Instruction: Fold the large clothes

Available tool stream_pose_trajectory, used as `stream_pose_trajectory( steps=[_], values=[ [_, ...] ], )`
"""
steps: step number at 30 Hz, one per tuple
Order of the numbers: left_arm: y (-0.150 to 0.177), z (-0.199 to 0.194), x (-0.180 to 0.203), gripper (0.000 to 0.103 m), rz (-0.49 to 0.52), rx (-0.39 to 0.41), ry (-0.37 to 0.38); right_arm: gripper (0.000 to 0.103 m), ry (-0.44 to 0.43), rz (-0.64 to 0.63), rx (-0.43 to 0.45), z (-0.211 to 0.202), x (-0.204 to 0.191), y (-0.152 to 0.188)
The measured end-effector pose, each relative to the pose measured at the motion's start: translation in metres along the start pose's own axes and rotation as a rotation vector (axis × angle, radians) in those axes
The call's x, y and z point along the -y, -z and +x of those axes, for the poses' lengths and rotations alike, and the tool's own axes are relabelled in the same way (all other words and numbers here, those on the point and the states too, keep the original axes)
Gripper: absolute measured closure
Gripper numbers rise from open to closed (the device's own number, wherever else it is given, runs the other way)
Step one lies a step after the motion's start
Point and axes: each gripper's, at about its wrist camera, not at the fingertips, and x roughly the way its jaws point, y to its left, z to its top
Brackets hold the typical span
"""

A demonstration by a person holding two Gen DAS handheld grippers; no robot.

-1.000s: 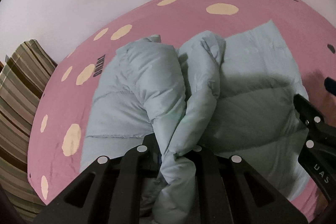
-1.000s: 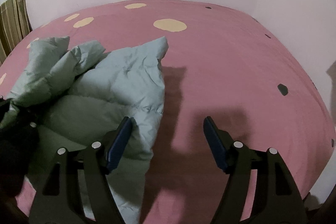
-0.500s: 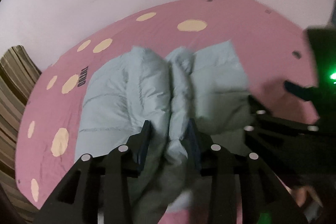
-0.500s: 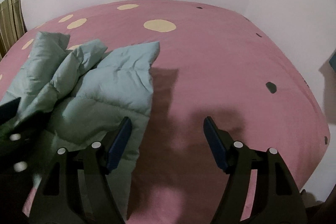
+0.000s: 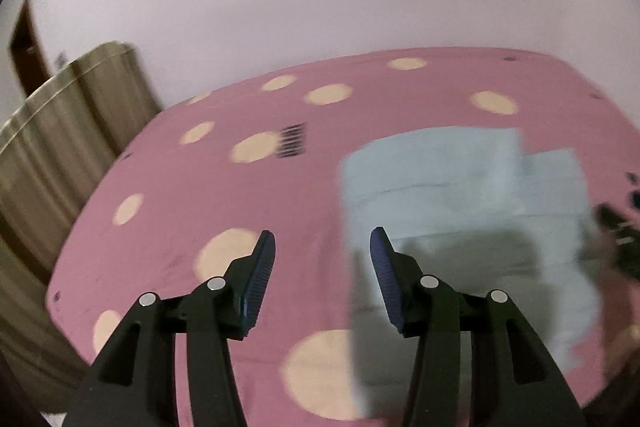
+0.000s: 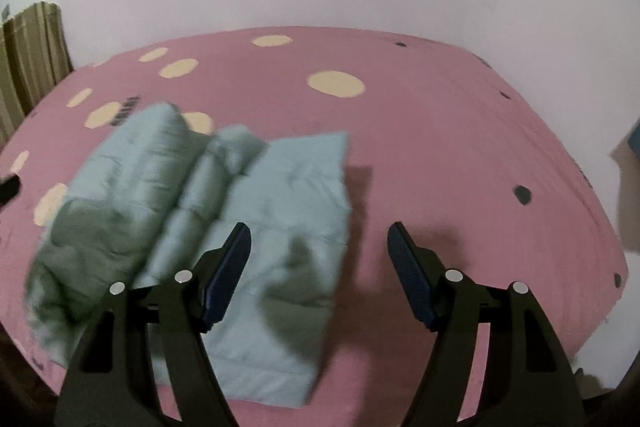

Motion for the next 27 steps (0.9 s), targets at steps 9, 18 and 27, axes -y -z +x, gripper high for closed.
stream_pose_trajectory(
  steps=[9, 18, 27],
  values=[
    [0.026, 0.057, -0.047, 0.049, -0.111, -0.1, 0.0, 0.026, -0.118, -0.024, -0.042, 0.013, -0.063, -0.02],
    [0.023, 0.087, -0.047, 0.049, -0.146, -0.135, 0.102, 0.026, -0.126, -0.03, -0.159, 0.059, -0.097, -0.023],
    [0.019, 0.087, -0.03, 0.049, -0.134, -0.134, 0.191, 0.094, -0.197, -0.025, -0.172, 0.053, -0.098, -0.018]
  ],
)
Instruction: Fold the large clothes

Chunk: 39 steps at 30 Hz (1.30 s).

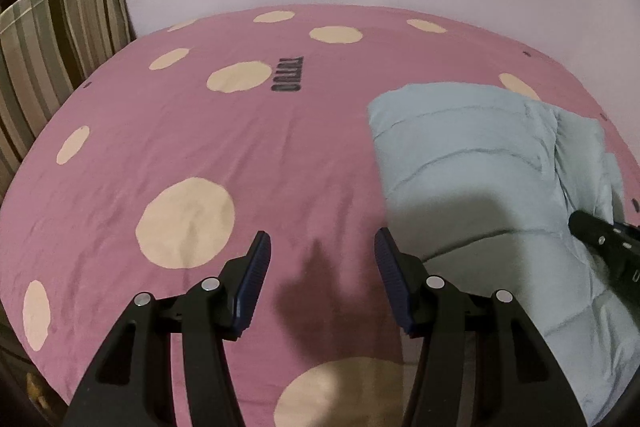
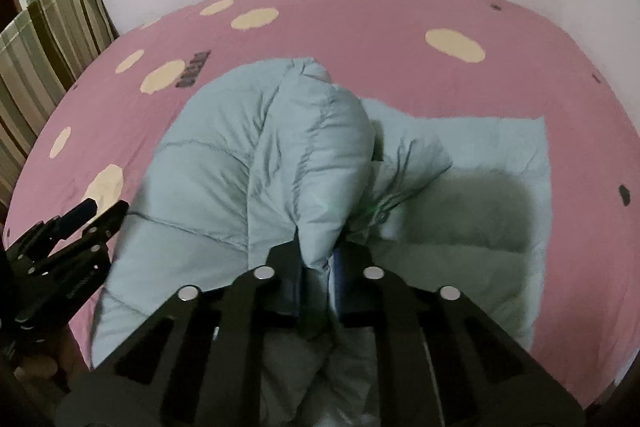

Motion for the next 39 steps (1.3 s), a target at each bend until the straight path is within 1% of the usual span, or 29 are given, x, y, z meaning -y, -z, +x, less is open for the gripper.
stream_pose_trajectory(
  steps=[3, 7, 9, 10, 13, 16, 19, 22, 28, 31, 36, 39],
  values=[
    [-0.005, -0.01, 0.009, 0.049, 0.003, 0.017, 0.05, 0.094, 0.007, 0.017, 0.033, -0.017, 0.015, -0.003],
    [-0.01, -0.012, 0.039, 0.049, 0.059, 0.006, 0.123, 0.094, 0.046, 0.037, 0.051, -0.03, 0.041, -0.001],
    [-0.009, -0.011, 0.057, 0.049, 0.088, -0.002, 0.141, 0.094, 0.076, 0.045, 0.051, -0.03, 0.055, 0.005],
    [-0.008, -0.01, 0.064, 0.049, 0.108, -0.002, 0.139, 0.094, 0.086, 0.048, 0.046, -0.028, 0.063, 0.008],
    [-0.002, -0.003, 0.093, 0.049, 0.19, -0.009, 0.098, 0.093, 0.093, 0.069, 0.018, -0.017, 0.083, 0.018],
    [0.001, 0.007, 0.106, 0.049, 0.205, -0.04, 0.087, 0.09, 0.099, 0.075, -0.009, 0.002, 0.096, 0.025],
    [0.006, 0.021, 0.117, 0.053, 0.218, -0.068, 0.084, 0.089, 0.095, 0.077, -0.037, 0.021, 0.105, 0.028],
    [0.01, 0.033, 0.121, 0.053, 0.225, -0.077, 0.07, 0.088, 0.093, 0.075, -0.048, 0.035, 0.107, 0.031],
    [0.017, 0.049, 0.118, 0.053, 0.204, -0.099, 0.083, 0.088, 0.077, 0.082, -0.039, 0.046, 0.112, 0.037],
    [0.018, 0.048, 0.122, 0.053, 0.212, -0.085, 0.067, 0.089, 0.079, 0.081, -0.033, 0.046, 0.111, 0.037],
    [0.014, 0.03, 0.116, 0.054, 0.191, -0.046, 0.077, 0.087, 0.08, 0.078, 0.005, 0.026, 0.111, 0.036],
    [0.013, 0.014, 0.11, 0.054, 0.165, -0.039, 0.081, 0.085, 0.096, 0.07, 0.039, 0.001, 0.107, 0.036]
  ],
)
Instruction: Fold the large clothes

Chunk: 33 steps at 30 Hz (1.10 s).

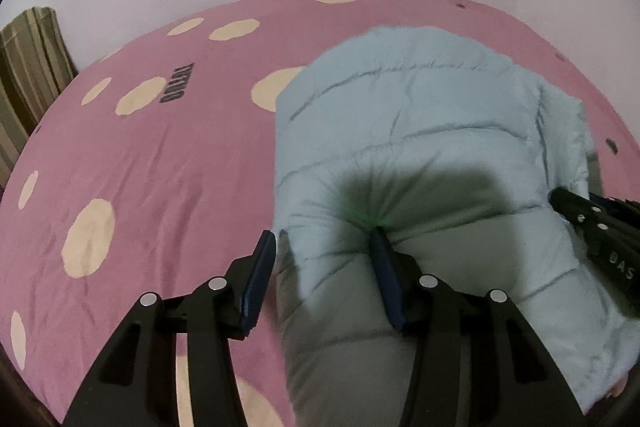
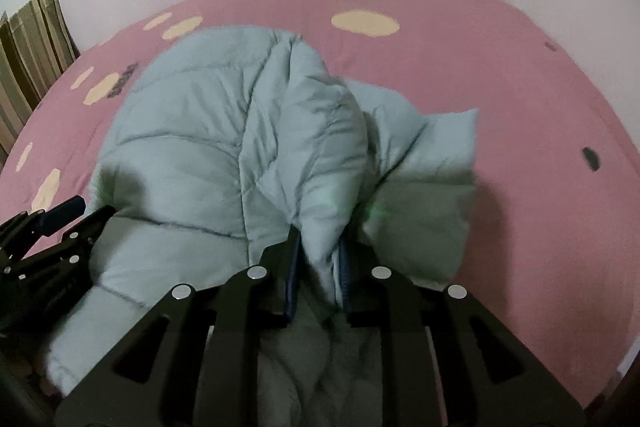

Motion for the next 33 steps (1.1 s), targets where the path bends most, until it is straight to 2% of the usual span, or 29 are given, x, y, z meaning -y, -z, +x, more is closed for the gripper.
stream_pose_trajectory(
  steps=[5, 9, 14, 20, 25, 33],
  values=[
    [0.008, -0.028, -0.006, 0.053, -0.035, 0.036, 0.009, 0.081, -0.01, -0.038, 0.068, -0.048, -0.009, 0.004],
    [0.018, -0.032, -0.006, 0.053, -0.048, 0.029, 0.022, 0.081, -0.031, -0.078, 0.073, -0.065, -0.019, 0.015],
    [0.024, -0.019, -0.001, 0.053, -0.029, 0.001, 0.015, 0.081, -0.019, -0.11, -0.004, -0.044, -0.027, 0.034],
    [0.03, 0.003, 0.001, 0.053, -0.042, -0.045, 0.047, 0.08, -0.036, -0.072, -0.066, -0.003, -0.016, 0.044],
    [0.034, 0.015, 0.0, 0.053, -0.053, -0.055, 0.056, 0.08, -0.047, -0.059, -0.06, 0.005, -0.014, 0.047],
    [0.031, 0.001, 0.006, 0.053, -0.022, -0.027, 0.028, 0.078, -0.037, -0.054, -0.043, -0.003, -0.014, 0.049]
  ],
)
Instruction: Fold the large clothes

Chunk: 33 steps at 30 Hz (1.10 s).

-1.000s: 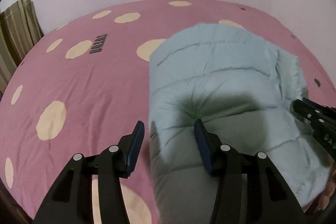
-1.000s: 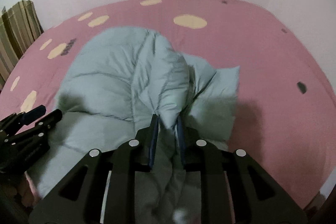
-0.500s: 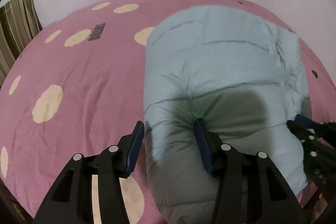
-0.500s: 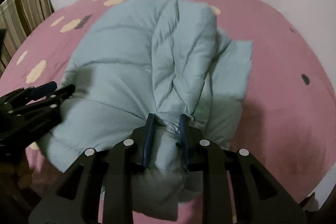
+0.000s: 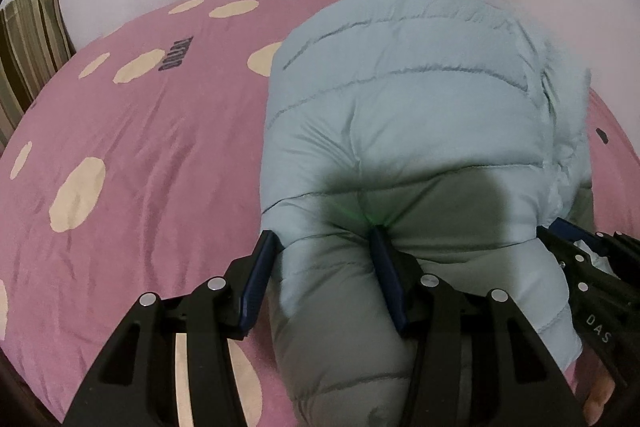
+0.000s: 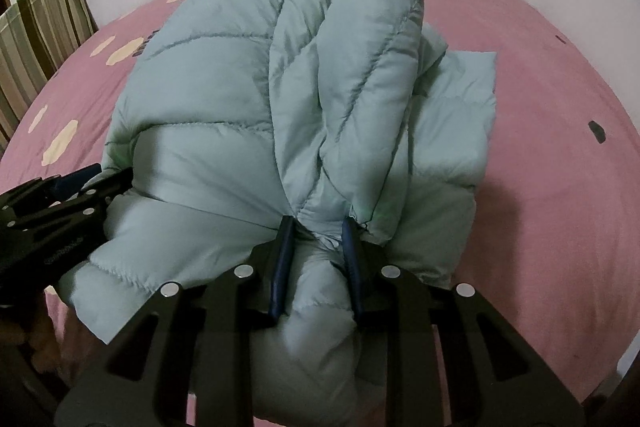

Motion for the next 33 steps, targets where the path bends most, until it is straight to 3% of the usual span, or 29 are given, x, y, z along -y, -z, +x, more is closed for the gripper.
stream_pose_trajectory(
  steps=[13, 21, 27, 33],
  values=[
    [-0.004, -0.032, -0.001, 0.053, 0.013, 0.038, -0.013, 0.072, 0.038, 0.005, 0.025, -0.033, -0.013, -0.003],
    [-0.053, -0.049, -0.017, 0.053, -0.005, 0.113, -0.026, 0.072, 0.039, -0.002, 0.15, -0.064, -0.011, -0.053],
    [-0.082, -0.018, -0.009, 0.053, -0.019, 0.053, -0.035, 0.072, 0.033, 0.028, 0.173, -0.041, -0.009, -0.094],
    [-0.081, 0.008, 0.003, 0.053, 0.0, 0.011, -0.086, 0.072, 0.086, 0.054, 0.107, -0.002, -0.003, -0.095]
  ],
)
